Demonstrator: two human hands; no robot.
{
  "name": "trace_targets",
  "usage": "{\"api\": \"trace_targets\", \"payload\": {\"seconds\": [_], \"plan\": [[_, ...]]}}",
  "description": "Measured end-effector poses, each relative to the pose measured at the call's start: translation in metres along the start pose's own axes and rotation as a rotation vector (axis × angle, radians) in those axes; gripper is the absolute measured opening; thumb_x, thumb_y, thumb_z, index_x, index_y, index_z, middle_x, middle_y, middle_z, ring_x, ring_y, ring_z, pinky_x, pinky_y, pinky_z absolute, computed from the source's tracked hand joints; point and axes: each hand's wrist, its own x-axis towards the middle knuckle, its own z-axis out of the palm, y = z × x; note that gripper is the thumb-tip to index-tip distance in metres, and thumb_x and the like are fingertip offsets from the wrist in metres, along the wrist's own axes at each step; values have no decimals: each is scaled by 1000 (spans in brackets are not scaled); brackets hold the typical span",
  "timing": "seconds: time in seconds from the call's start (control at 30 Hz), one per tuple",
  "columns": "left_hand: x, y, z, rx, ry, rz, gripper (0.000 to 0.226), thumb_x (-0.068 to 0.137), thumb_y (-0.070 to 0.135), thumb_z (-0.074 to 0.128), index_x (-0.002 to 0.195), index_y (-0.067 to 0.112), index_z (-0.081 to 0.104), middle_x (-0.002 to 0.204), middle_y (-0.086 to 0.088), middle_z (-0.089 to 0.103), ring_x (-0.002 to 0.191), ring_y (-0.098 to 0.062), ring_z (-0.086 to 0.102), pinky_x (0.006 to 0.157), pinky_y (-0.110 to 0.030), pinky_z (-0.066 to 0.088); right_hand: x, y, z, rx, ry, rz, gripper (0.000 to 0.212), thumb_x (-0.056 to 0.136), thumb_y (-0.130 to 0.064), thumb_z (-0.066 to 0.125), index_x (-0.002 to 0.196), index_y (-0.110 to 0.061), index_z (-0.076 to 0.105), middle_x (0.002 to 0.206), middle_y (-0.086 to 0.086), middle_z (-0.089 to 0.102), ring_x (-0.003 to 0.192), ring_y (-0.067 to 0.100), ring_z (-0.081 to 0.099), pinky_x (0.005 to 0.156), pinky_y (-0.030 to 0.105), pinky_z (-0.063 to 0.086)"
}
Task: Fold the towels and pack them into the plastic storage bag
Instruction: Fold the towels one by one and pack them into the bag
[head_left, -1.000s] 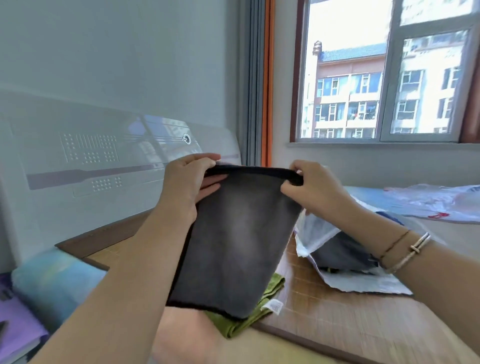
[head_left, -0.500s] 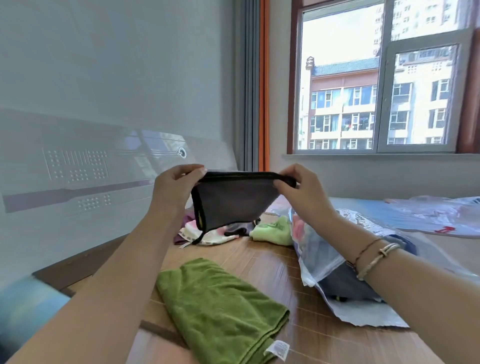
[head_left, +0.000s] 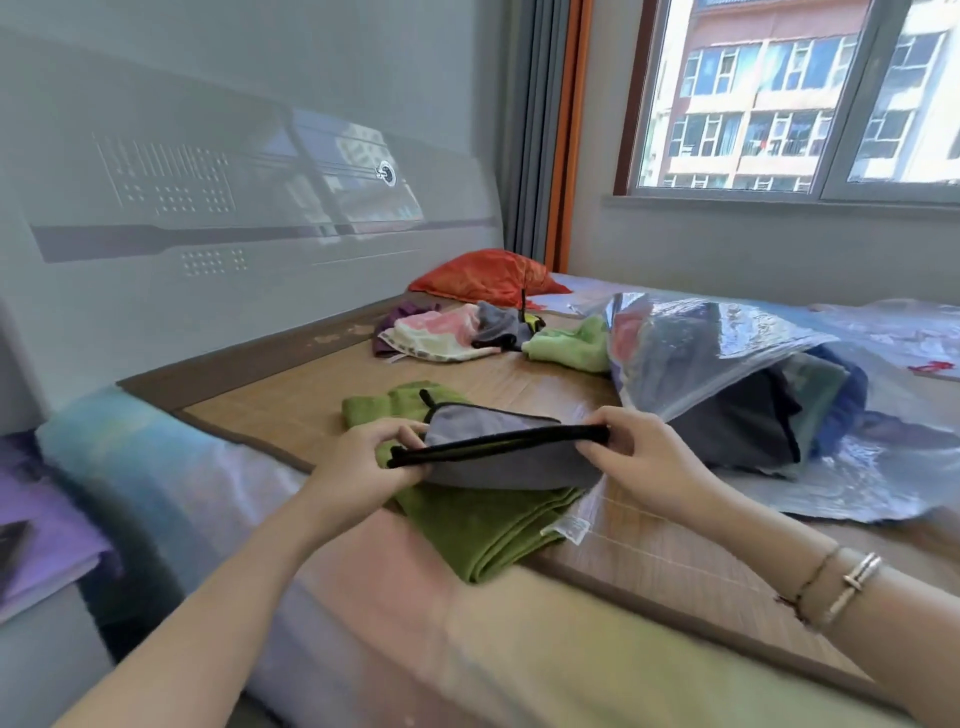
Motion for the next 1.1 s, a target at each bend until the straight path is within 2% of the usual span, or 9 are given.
{"api": "trace_targets", "payload": {"seconds": [0.17, 0.33, 0.43, 0.53, 0.63, 0.8, 0.9, 1.0, 1.1], "plan": [[15, -5, 9, 141, 9, 85, 8, 90, 21, 63, 87, 17, 57, 78, 7, 63, 65, 3, 54, 57, -12, 37, 19, 20, 29, 123, 51, 143, 14, 94, -23, 56, 91, -10, 54, 71, 9, 55, 66, 16, 50, 62, 33, 38], [71, -18, 27, 34, 202, -41, 13, 90, 25, 64, 90, 15, 55, 83, 4, 63, 75, -8, 58, 56, -15, 38, 59, 33, 53, 69, 213, 247, 19, 98, -27, 47, 87, -12, 43, 70, 2, 51, 68, 21, 52, 60, 35, 38], [115, -29, 43, 29, 298, -111, 15, 89, 29, 64, 87, 17, 55, 85, 1, 64, 80, -20, 61, 66, -32, 46, 93, 41, 63, -32, 265, 365, 17, 99, -29, 42, 103, -13, 45, 100, 15, 63, 96, 35, 59, 73, 37, 39], [144, -42, 59, 209, 300, -173, 18, 90, 36, 61, 93, 19, 55, 88, 1, 65, 76, -21, 59, 66, -32, 44, 115, 57, 78, -256, 179, 484, 28, 101, -31, 36, 116, -9, 44, 119, 18, 59, 107, 37, 58, 74, 36, 35], [149, -64, 75, 504, 291, -250, 26, 90, 45, 57, 94, 20, 54, 92, 1, 64, 78, -21, 56, 62, -29, 41, 119, 76, 100, -475, 74, 536, 34, 102, -30, 30, 127, -9, 40, 120, 15, 60, 106, 34, 59, 74, 35, 40], [147, -79, 89, 550, 335, -356, 51, 89, 53, 55, 112, 8, 47, 114, -11, 55, 101, -32, 58, 66, -34, 40, 119, 89, 117, -585, 108, 512, 28, 103, -29, 26, 120, -12, 41, 108, 12, 66, 97, 32, 64, 66, 32, 37], [154, -74, 86, 468, 218, -460, 58, 87, 50, 59, 116, 1, 49, 116, -17, 56, 107, -35, 56, 75, -36, 42, 116, 91, 117, -555, 129, 525, 31, 102, -32, 29, 120, -9, 40, 108, 14, 65, 98, 34, 63, 67, 33, 37], [153, -63, 78, 210, 116, -493, 32, 85, 36, 67, 83, 5, 61, 86, -10, 64, 88, -30, 60, 72, -33, 42, 111, 87, 114, -504, 155, 519, 40, 101, -34, 32, 127, -4, 36, 110, 16, 65, 98, 35, 63, 67, 34, 38], [141, -46, 68, -82, 150, -392, 17, 82, 23, 71, 87, 8, 63, 85, -4, 64, 85, -25, 61, 72, -32, 46, 99, 78, 107, -350, 151, 510, 45, 99, -33, 39, 130, -2, 34, 125, 19, 54, 106, 38, 58, 79, 38, 43]]}}
